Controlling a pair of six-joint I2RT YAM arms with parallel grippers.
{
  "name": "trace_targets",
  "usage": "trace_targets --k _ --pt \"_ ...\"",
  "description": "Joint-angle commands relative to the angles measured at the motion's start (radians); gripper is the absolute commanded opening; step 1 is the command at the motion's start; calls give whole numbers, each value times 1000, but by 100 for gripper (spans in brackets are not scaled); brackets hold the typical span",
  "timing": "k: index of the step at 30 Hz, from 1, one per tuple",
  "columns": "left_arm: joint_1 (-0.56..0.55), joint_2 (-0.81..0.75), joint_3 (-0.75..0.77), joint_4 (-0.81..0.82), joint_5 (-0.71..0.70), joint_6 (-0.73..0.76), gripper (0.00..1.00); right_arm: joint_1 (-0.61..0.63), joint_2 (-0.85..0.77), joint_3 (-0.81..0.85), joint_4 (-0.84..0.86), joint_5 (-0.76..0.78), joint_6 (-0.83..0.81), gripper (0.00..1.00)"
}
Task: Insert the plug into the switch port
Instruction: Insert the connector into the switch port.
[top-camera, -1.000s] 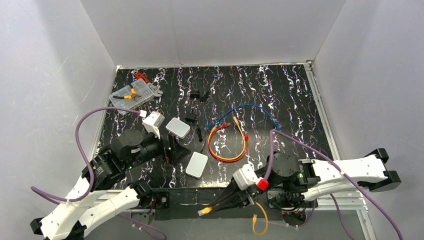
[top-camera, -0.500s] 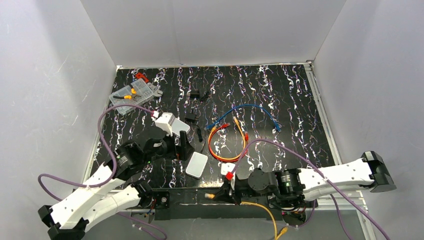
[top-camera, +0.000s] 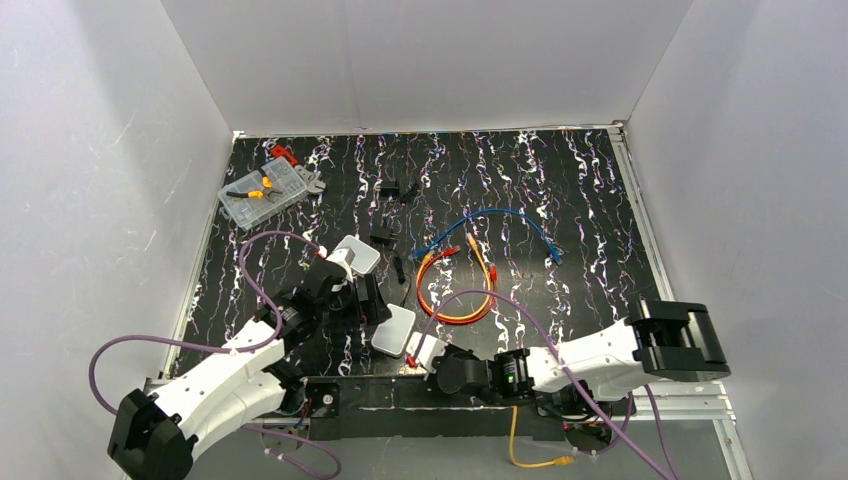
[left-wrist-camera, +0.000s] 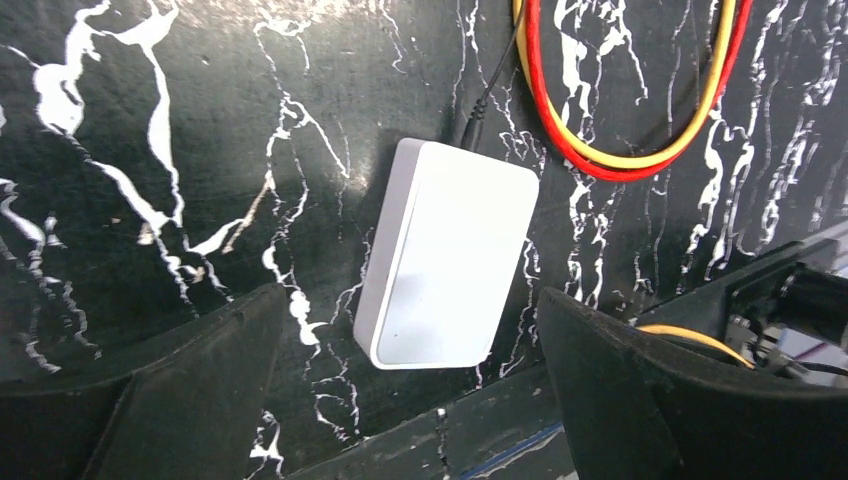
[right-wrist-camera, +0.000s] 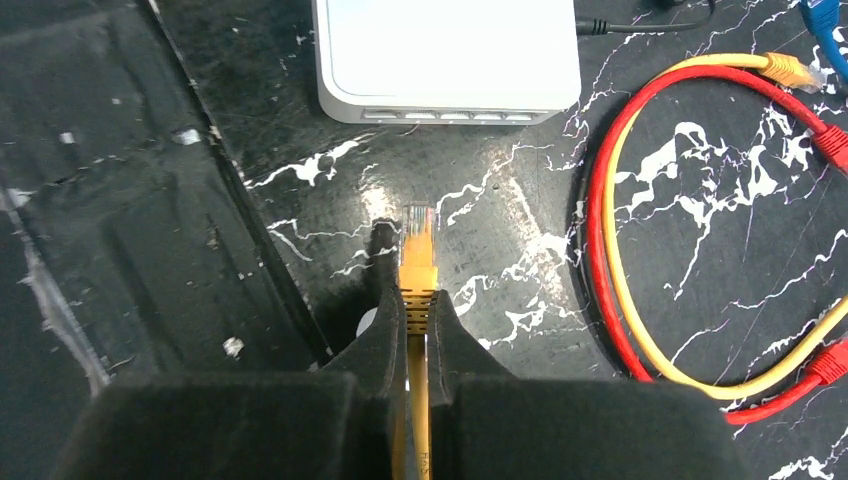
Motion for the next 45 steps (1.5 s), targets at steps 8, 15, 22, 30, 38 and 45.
trace_targets --k 8,15,22,30,38,45 --pt "33 -7 -125 140 136 -58 83 -62 117 66 173 -21 -40 1" --pt "41 -14 -162 174 173 -76 77 -88 128 64 197 -89 -27 1" --pt "43 -32 -185 180 199 -85 72 -91 136 68 193 -127 -8 1" --pt "44 -34 -206 199 221 -84 65 -93 162 83 200 -146 7 1" --pt "45 -36 -217 216 231 -72 58 -106 171 86 204 -141 18 1" --pt "44 -25 -221 232 241 -63 53 -113 182 91 212 -153 23 1"
